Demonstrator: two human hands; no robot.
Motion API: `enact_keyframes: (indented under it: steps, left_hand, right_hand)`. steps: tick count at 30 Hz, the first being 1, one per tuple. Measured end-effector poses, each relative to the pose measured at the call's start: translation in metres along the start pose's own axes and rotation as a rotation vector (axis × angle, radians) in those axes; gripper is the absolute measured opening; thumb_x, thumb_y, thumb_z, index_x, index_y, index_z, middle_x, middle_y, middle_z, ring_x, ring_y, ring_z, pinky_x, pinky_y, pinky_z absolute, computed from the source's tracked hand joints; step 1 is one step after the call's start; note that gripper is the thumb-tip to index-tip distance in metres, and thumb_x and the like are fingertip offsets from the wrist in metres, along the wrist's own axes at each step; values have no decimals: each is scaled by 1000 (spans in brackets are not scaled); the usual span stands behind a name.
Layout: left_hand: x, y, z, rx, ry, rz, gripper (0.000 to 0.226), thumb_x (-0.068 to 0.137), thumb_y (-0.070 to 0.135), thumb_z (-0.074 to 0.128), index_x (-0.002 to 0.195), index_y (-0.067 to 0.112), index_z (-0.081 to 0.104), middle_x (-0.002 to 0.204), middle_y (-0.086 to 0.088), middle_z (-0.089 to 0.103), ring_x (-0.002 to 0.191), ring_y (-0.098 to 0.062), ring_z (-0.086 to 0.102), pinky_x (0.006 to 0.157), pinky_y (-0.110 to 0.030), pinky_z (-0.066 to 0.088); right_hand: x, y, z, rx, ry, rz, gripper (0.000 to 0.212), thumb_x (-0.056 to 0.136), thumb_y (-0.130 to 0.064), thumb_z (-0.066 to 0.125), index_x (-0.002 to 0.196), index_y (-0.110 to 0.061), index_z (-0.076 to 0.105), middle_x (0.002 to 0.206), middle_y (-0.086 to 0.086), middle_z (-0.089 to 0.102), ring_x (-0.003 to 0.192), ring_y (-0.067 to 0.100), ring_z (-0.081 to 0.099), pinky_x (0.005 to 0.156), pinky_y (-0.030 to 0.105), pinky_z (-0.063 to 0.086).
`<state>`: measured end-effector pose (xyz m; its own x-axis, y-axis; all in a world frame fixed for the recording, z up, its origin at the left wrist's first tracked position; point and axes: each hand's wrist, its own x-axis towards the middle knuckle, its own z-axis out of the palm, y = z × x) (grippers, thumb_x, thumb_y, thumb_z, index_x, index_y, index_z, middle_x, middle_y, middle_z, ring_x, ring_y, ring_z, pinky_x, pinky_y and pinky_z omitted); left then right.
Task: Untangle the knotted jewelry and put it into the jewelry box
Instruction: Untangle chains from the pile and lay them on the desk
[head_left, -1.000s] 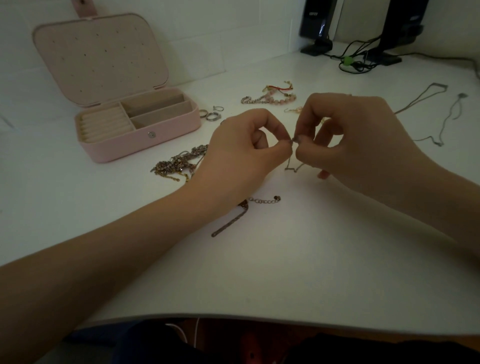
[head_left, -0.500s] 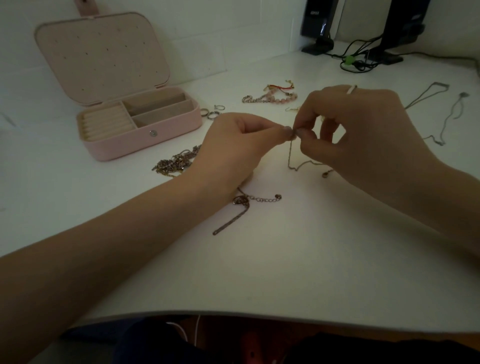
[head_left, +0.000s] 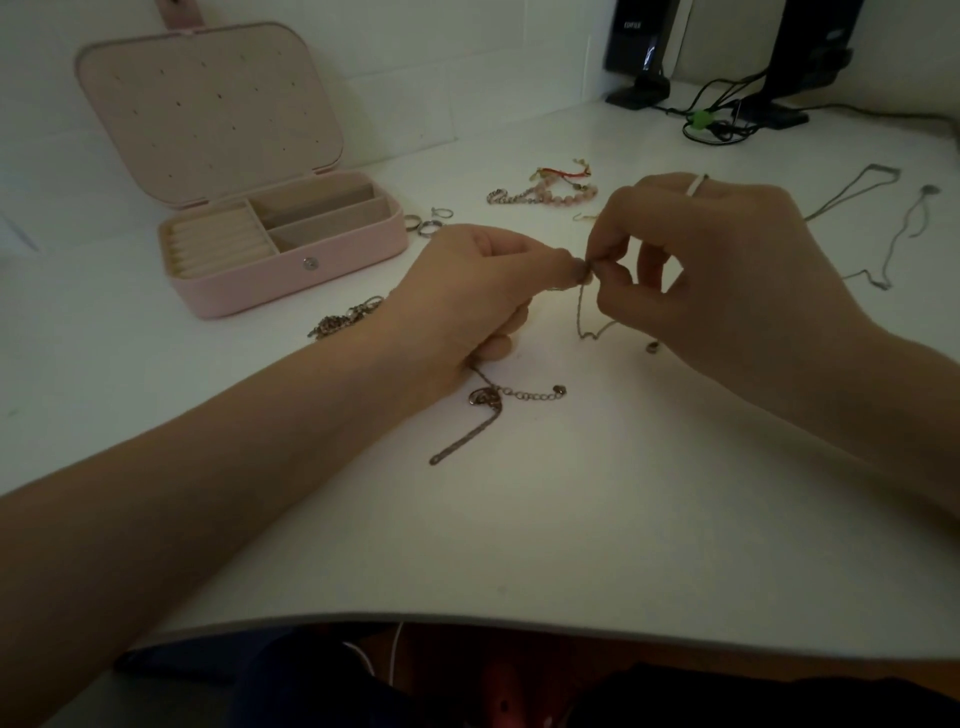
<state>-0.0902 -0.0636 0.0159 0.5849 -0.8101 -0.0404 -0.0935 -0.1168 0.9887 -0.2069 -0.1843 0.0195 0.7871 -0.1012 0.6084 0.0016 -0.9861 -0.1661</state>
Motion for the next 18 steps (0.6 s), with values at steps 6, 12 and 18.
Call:
enact_keyframes:
  steps: [6,12,18]
  left_hand:
    - [-1,-3,2,66,58,43,14,82,10,68,68,10,66,39,7,27,36,-9,18,38,-15,19]
    - [-1,-4,0,116,114,104,12,82,16,70,71,15,69,37,11,33,36,-8,22,41,-18,20]
    - [-3,-4,3,188,139,204,11,85,15,70,76,10,69,42,6,34,31,-4,23,35,-13,21]
  right_hand:
    - [0,1,0,41,0,31,6,82,-19,55,85,-17,61,78,-13,54,61,11,57,59,24,47]
    - [1,5,1,395,-93,338,4,89,-19,66,88,-20,70,63,-30,62,60,5,67,52,19,55]
    - [2,4,0,553,-127,423,3,86,-15,68,86,-14,72,62,-20,66,58,8,68,49,24,57]
